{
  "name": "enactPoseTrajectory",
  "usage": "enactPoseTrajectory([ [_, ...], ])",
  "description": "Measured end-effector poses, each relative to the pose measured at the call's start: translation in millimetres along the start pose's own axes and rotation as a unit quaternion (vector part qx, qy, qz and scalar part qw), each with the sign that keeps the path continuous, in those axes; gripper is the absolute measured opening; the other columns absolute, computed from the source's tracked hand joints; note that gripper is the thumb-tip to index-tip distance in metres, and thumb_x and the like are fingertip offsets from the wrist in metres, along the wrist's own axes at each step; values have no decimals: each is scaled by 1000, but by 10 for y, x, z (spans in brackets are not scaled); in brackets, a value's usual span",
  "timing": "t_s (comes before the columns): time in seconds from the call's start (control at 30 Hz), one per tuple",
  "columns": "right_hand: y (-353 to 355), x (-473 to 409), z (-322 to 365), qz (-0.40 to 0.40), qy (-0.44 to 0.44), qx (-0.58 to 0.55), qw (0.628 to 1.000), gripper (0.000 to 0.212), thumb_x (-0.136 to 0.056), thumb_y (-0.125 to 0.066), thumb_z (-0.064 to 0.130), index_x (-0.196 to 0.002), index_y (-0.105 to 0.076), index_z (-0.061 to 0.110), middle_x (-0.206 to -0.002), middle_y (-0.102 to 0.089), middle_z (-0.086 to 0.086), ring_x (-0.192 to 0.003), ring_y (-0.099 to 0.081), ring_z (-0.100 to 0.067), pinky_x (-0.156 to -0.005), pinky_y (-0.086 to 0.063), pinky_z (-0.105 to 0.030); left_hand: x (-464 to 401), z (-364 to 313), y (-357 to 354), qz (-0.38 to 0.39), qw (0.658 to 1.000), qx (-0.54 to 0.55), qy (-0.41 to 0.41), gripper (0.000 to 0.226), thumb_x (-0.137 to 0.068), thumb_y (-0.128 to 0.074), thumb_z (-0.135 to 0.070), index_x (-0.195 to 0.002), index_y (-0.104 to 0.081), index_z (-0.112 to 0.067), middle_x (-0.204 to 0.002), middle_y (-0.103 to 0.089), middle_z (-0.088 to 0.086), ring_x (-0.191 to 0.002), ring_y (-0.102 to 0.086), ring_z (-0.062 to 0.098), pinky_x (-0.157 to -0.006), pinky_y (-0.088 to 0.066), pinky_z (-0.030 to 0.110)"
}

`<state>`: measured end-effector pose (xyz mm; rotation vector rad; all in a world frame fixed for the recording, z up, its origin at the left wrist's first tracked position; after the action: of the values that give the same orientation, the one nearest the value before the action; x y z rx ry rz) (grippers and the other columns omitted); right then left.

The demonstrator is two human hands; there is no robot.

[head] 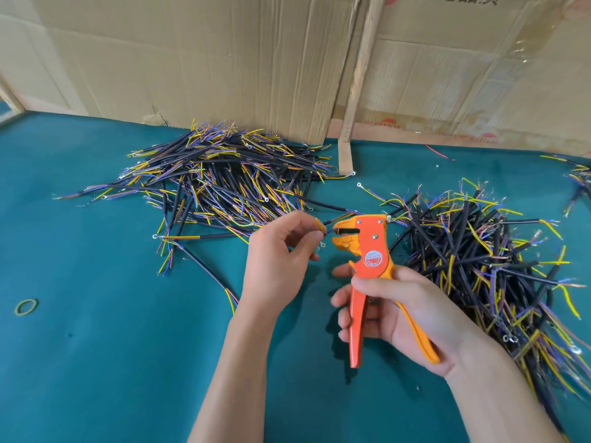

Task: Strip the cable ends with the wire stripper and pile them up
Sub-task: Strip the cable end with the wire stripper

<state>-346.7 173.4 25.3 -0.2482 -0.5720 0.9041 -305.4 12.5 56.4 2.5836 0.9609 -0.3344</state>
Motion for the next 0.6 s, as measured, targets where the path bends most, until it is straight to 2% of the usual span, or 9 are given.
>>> enactPoseTrajectory([
  [0.13,8,34,23,17,5,31,999,38,-80,-74,5,-116,-66,-4,-86,-60,-26,-69,-61,-38,-67,-56,-50,13,-1,-1,12,1000,-21,8,23,-87,-72,-3,-79,-71,-25,-70,-71,-8,-63,-70,12,-68,-55,41],
  [0.23,10,48,37,14,2,59,998,32,-79,-74,5,-110,-70,-1,-81,-58,-24,-66,-60,-37,-63,-56,-48,24,-15,14,12,1000,-19,11,30,-85,-74,-3,-77,-71,-31,-69,-71,-12,-64,-69,8,-66,-54,36],
  [0.47,8,49,46,9,1,61,998,29,-82,-75,15,-106,-71,-1,-75,-54,-18,-58,-54,-33,-55,-54,-43,13,-1,14,17,1000,-3,1,16,-85,-75,-3,-81,-75,-19,-66,-70,-12,-61,-66,8,-59,-45,18],
  [0.6,28,44,49,11,0,61,998,29,-82,-76,16,-105,-71,0,-73,-53,-17,-57,-54,-32,-54,-53,-43,7,14,5,21,1000,10,6,14,-86,-75,-4,-82,-75,-18,-66,-70,-11,-57,-62,5,-56,-42,15],
])
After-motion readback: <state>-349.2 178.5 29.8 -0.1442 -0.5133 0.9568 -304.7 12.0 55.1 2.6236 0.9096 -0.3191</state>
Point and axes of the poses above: each hand's wrist, its own x-axis away from the middle knuckle, its own y-axis out of the back of the hand, z = x × y, the point moved 8 cm from there along -x, towards the middle knuckle
